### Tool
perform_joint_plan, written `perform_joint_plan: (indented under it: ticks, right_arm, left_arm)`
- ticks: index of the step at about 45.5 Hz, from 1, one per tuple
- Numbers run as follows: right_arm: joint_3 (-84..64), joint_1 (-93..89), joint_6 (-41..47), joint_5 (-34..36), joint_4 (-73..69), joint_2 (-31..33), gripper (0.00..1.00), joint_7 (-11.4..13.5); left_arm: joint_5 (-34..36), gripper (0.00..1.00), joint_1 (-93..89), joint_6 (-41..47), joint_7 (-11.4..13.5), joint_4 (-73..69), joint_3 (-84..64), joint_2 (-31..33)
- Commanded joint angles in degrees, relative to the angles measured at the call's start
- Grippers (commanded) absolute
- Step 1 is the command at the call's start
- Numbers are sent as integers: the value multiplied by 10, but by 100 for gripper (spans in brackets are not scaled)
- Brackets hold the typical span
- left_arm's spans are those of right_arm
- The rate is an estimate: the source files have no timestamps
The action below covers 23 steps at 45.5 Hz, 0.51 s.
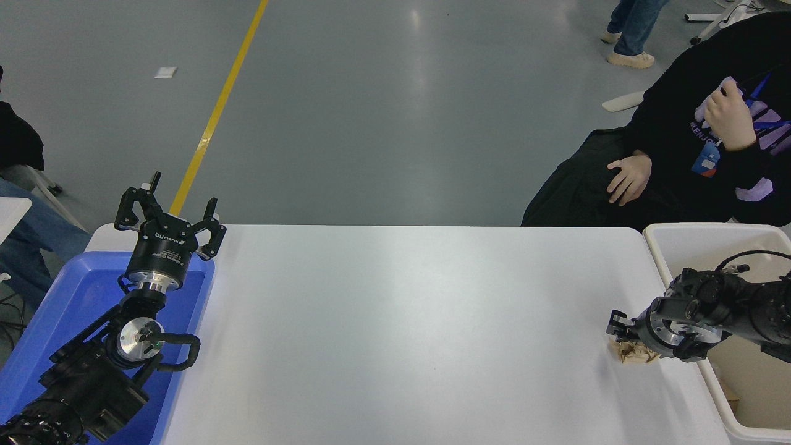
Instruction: Pick up paper ball place in dustbin
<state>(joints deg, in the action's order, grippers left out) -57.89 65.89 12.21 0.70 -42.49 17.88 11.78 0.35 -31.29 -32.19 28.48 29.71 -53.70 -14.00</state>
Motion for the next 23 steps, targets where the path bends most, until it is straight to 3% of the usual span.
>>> perform_joint_plan:
  ticks: [1, 23]
  right_arm:
    - [11, 0, 4, 45, -1, 8, 0, 0]
    - [12, 6, 4, 56, -8, 21, 0, 0]
  left_arm:
    - [0, 98, 0, -1, 0, 0, 0, -1]
    - [0, 98, 0, 0, 0, 0, 0, 0]
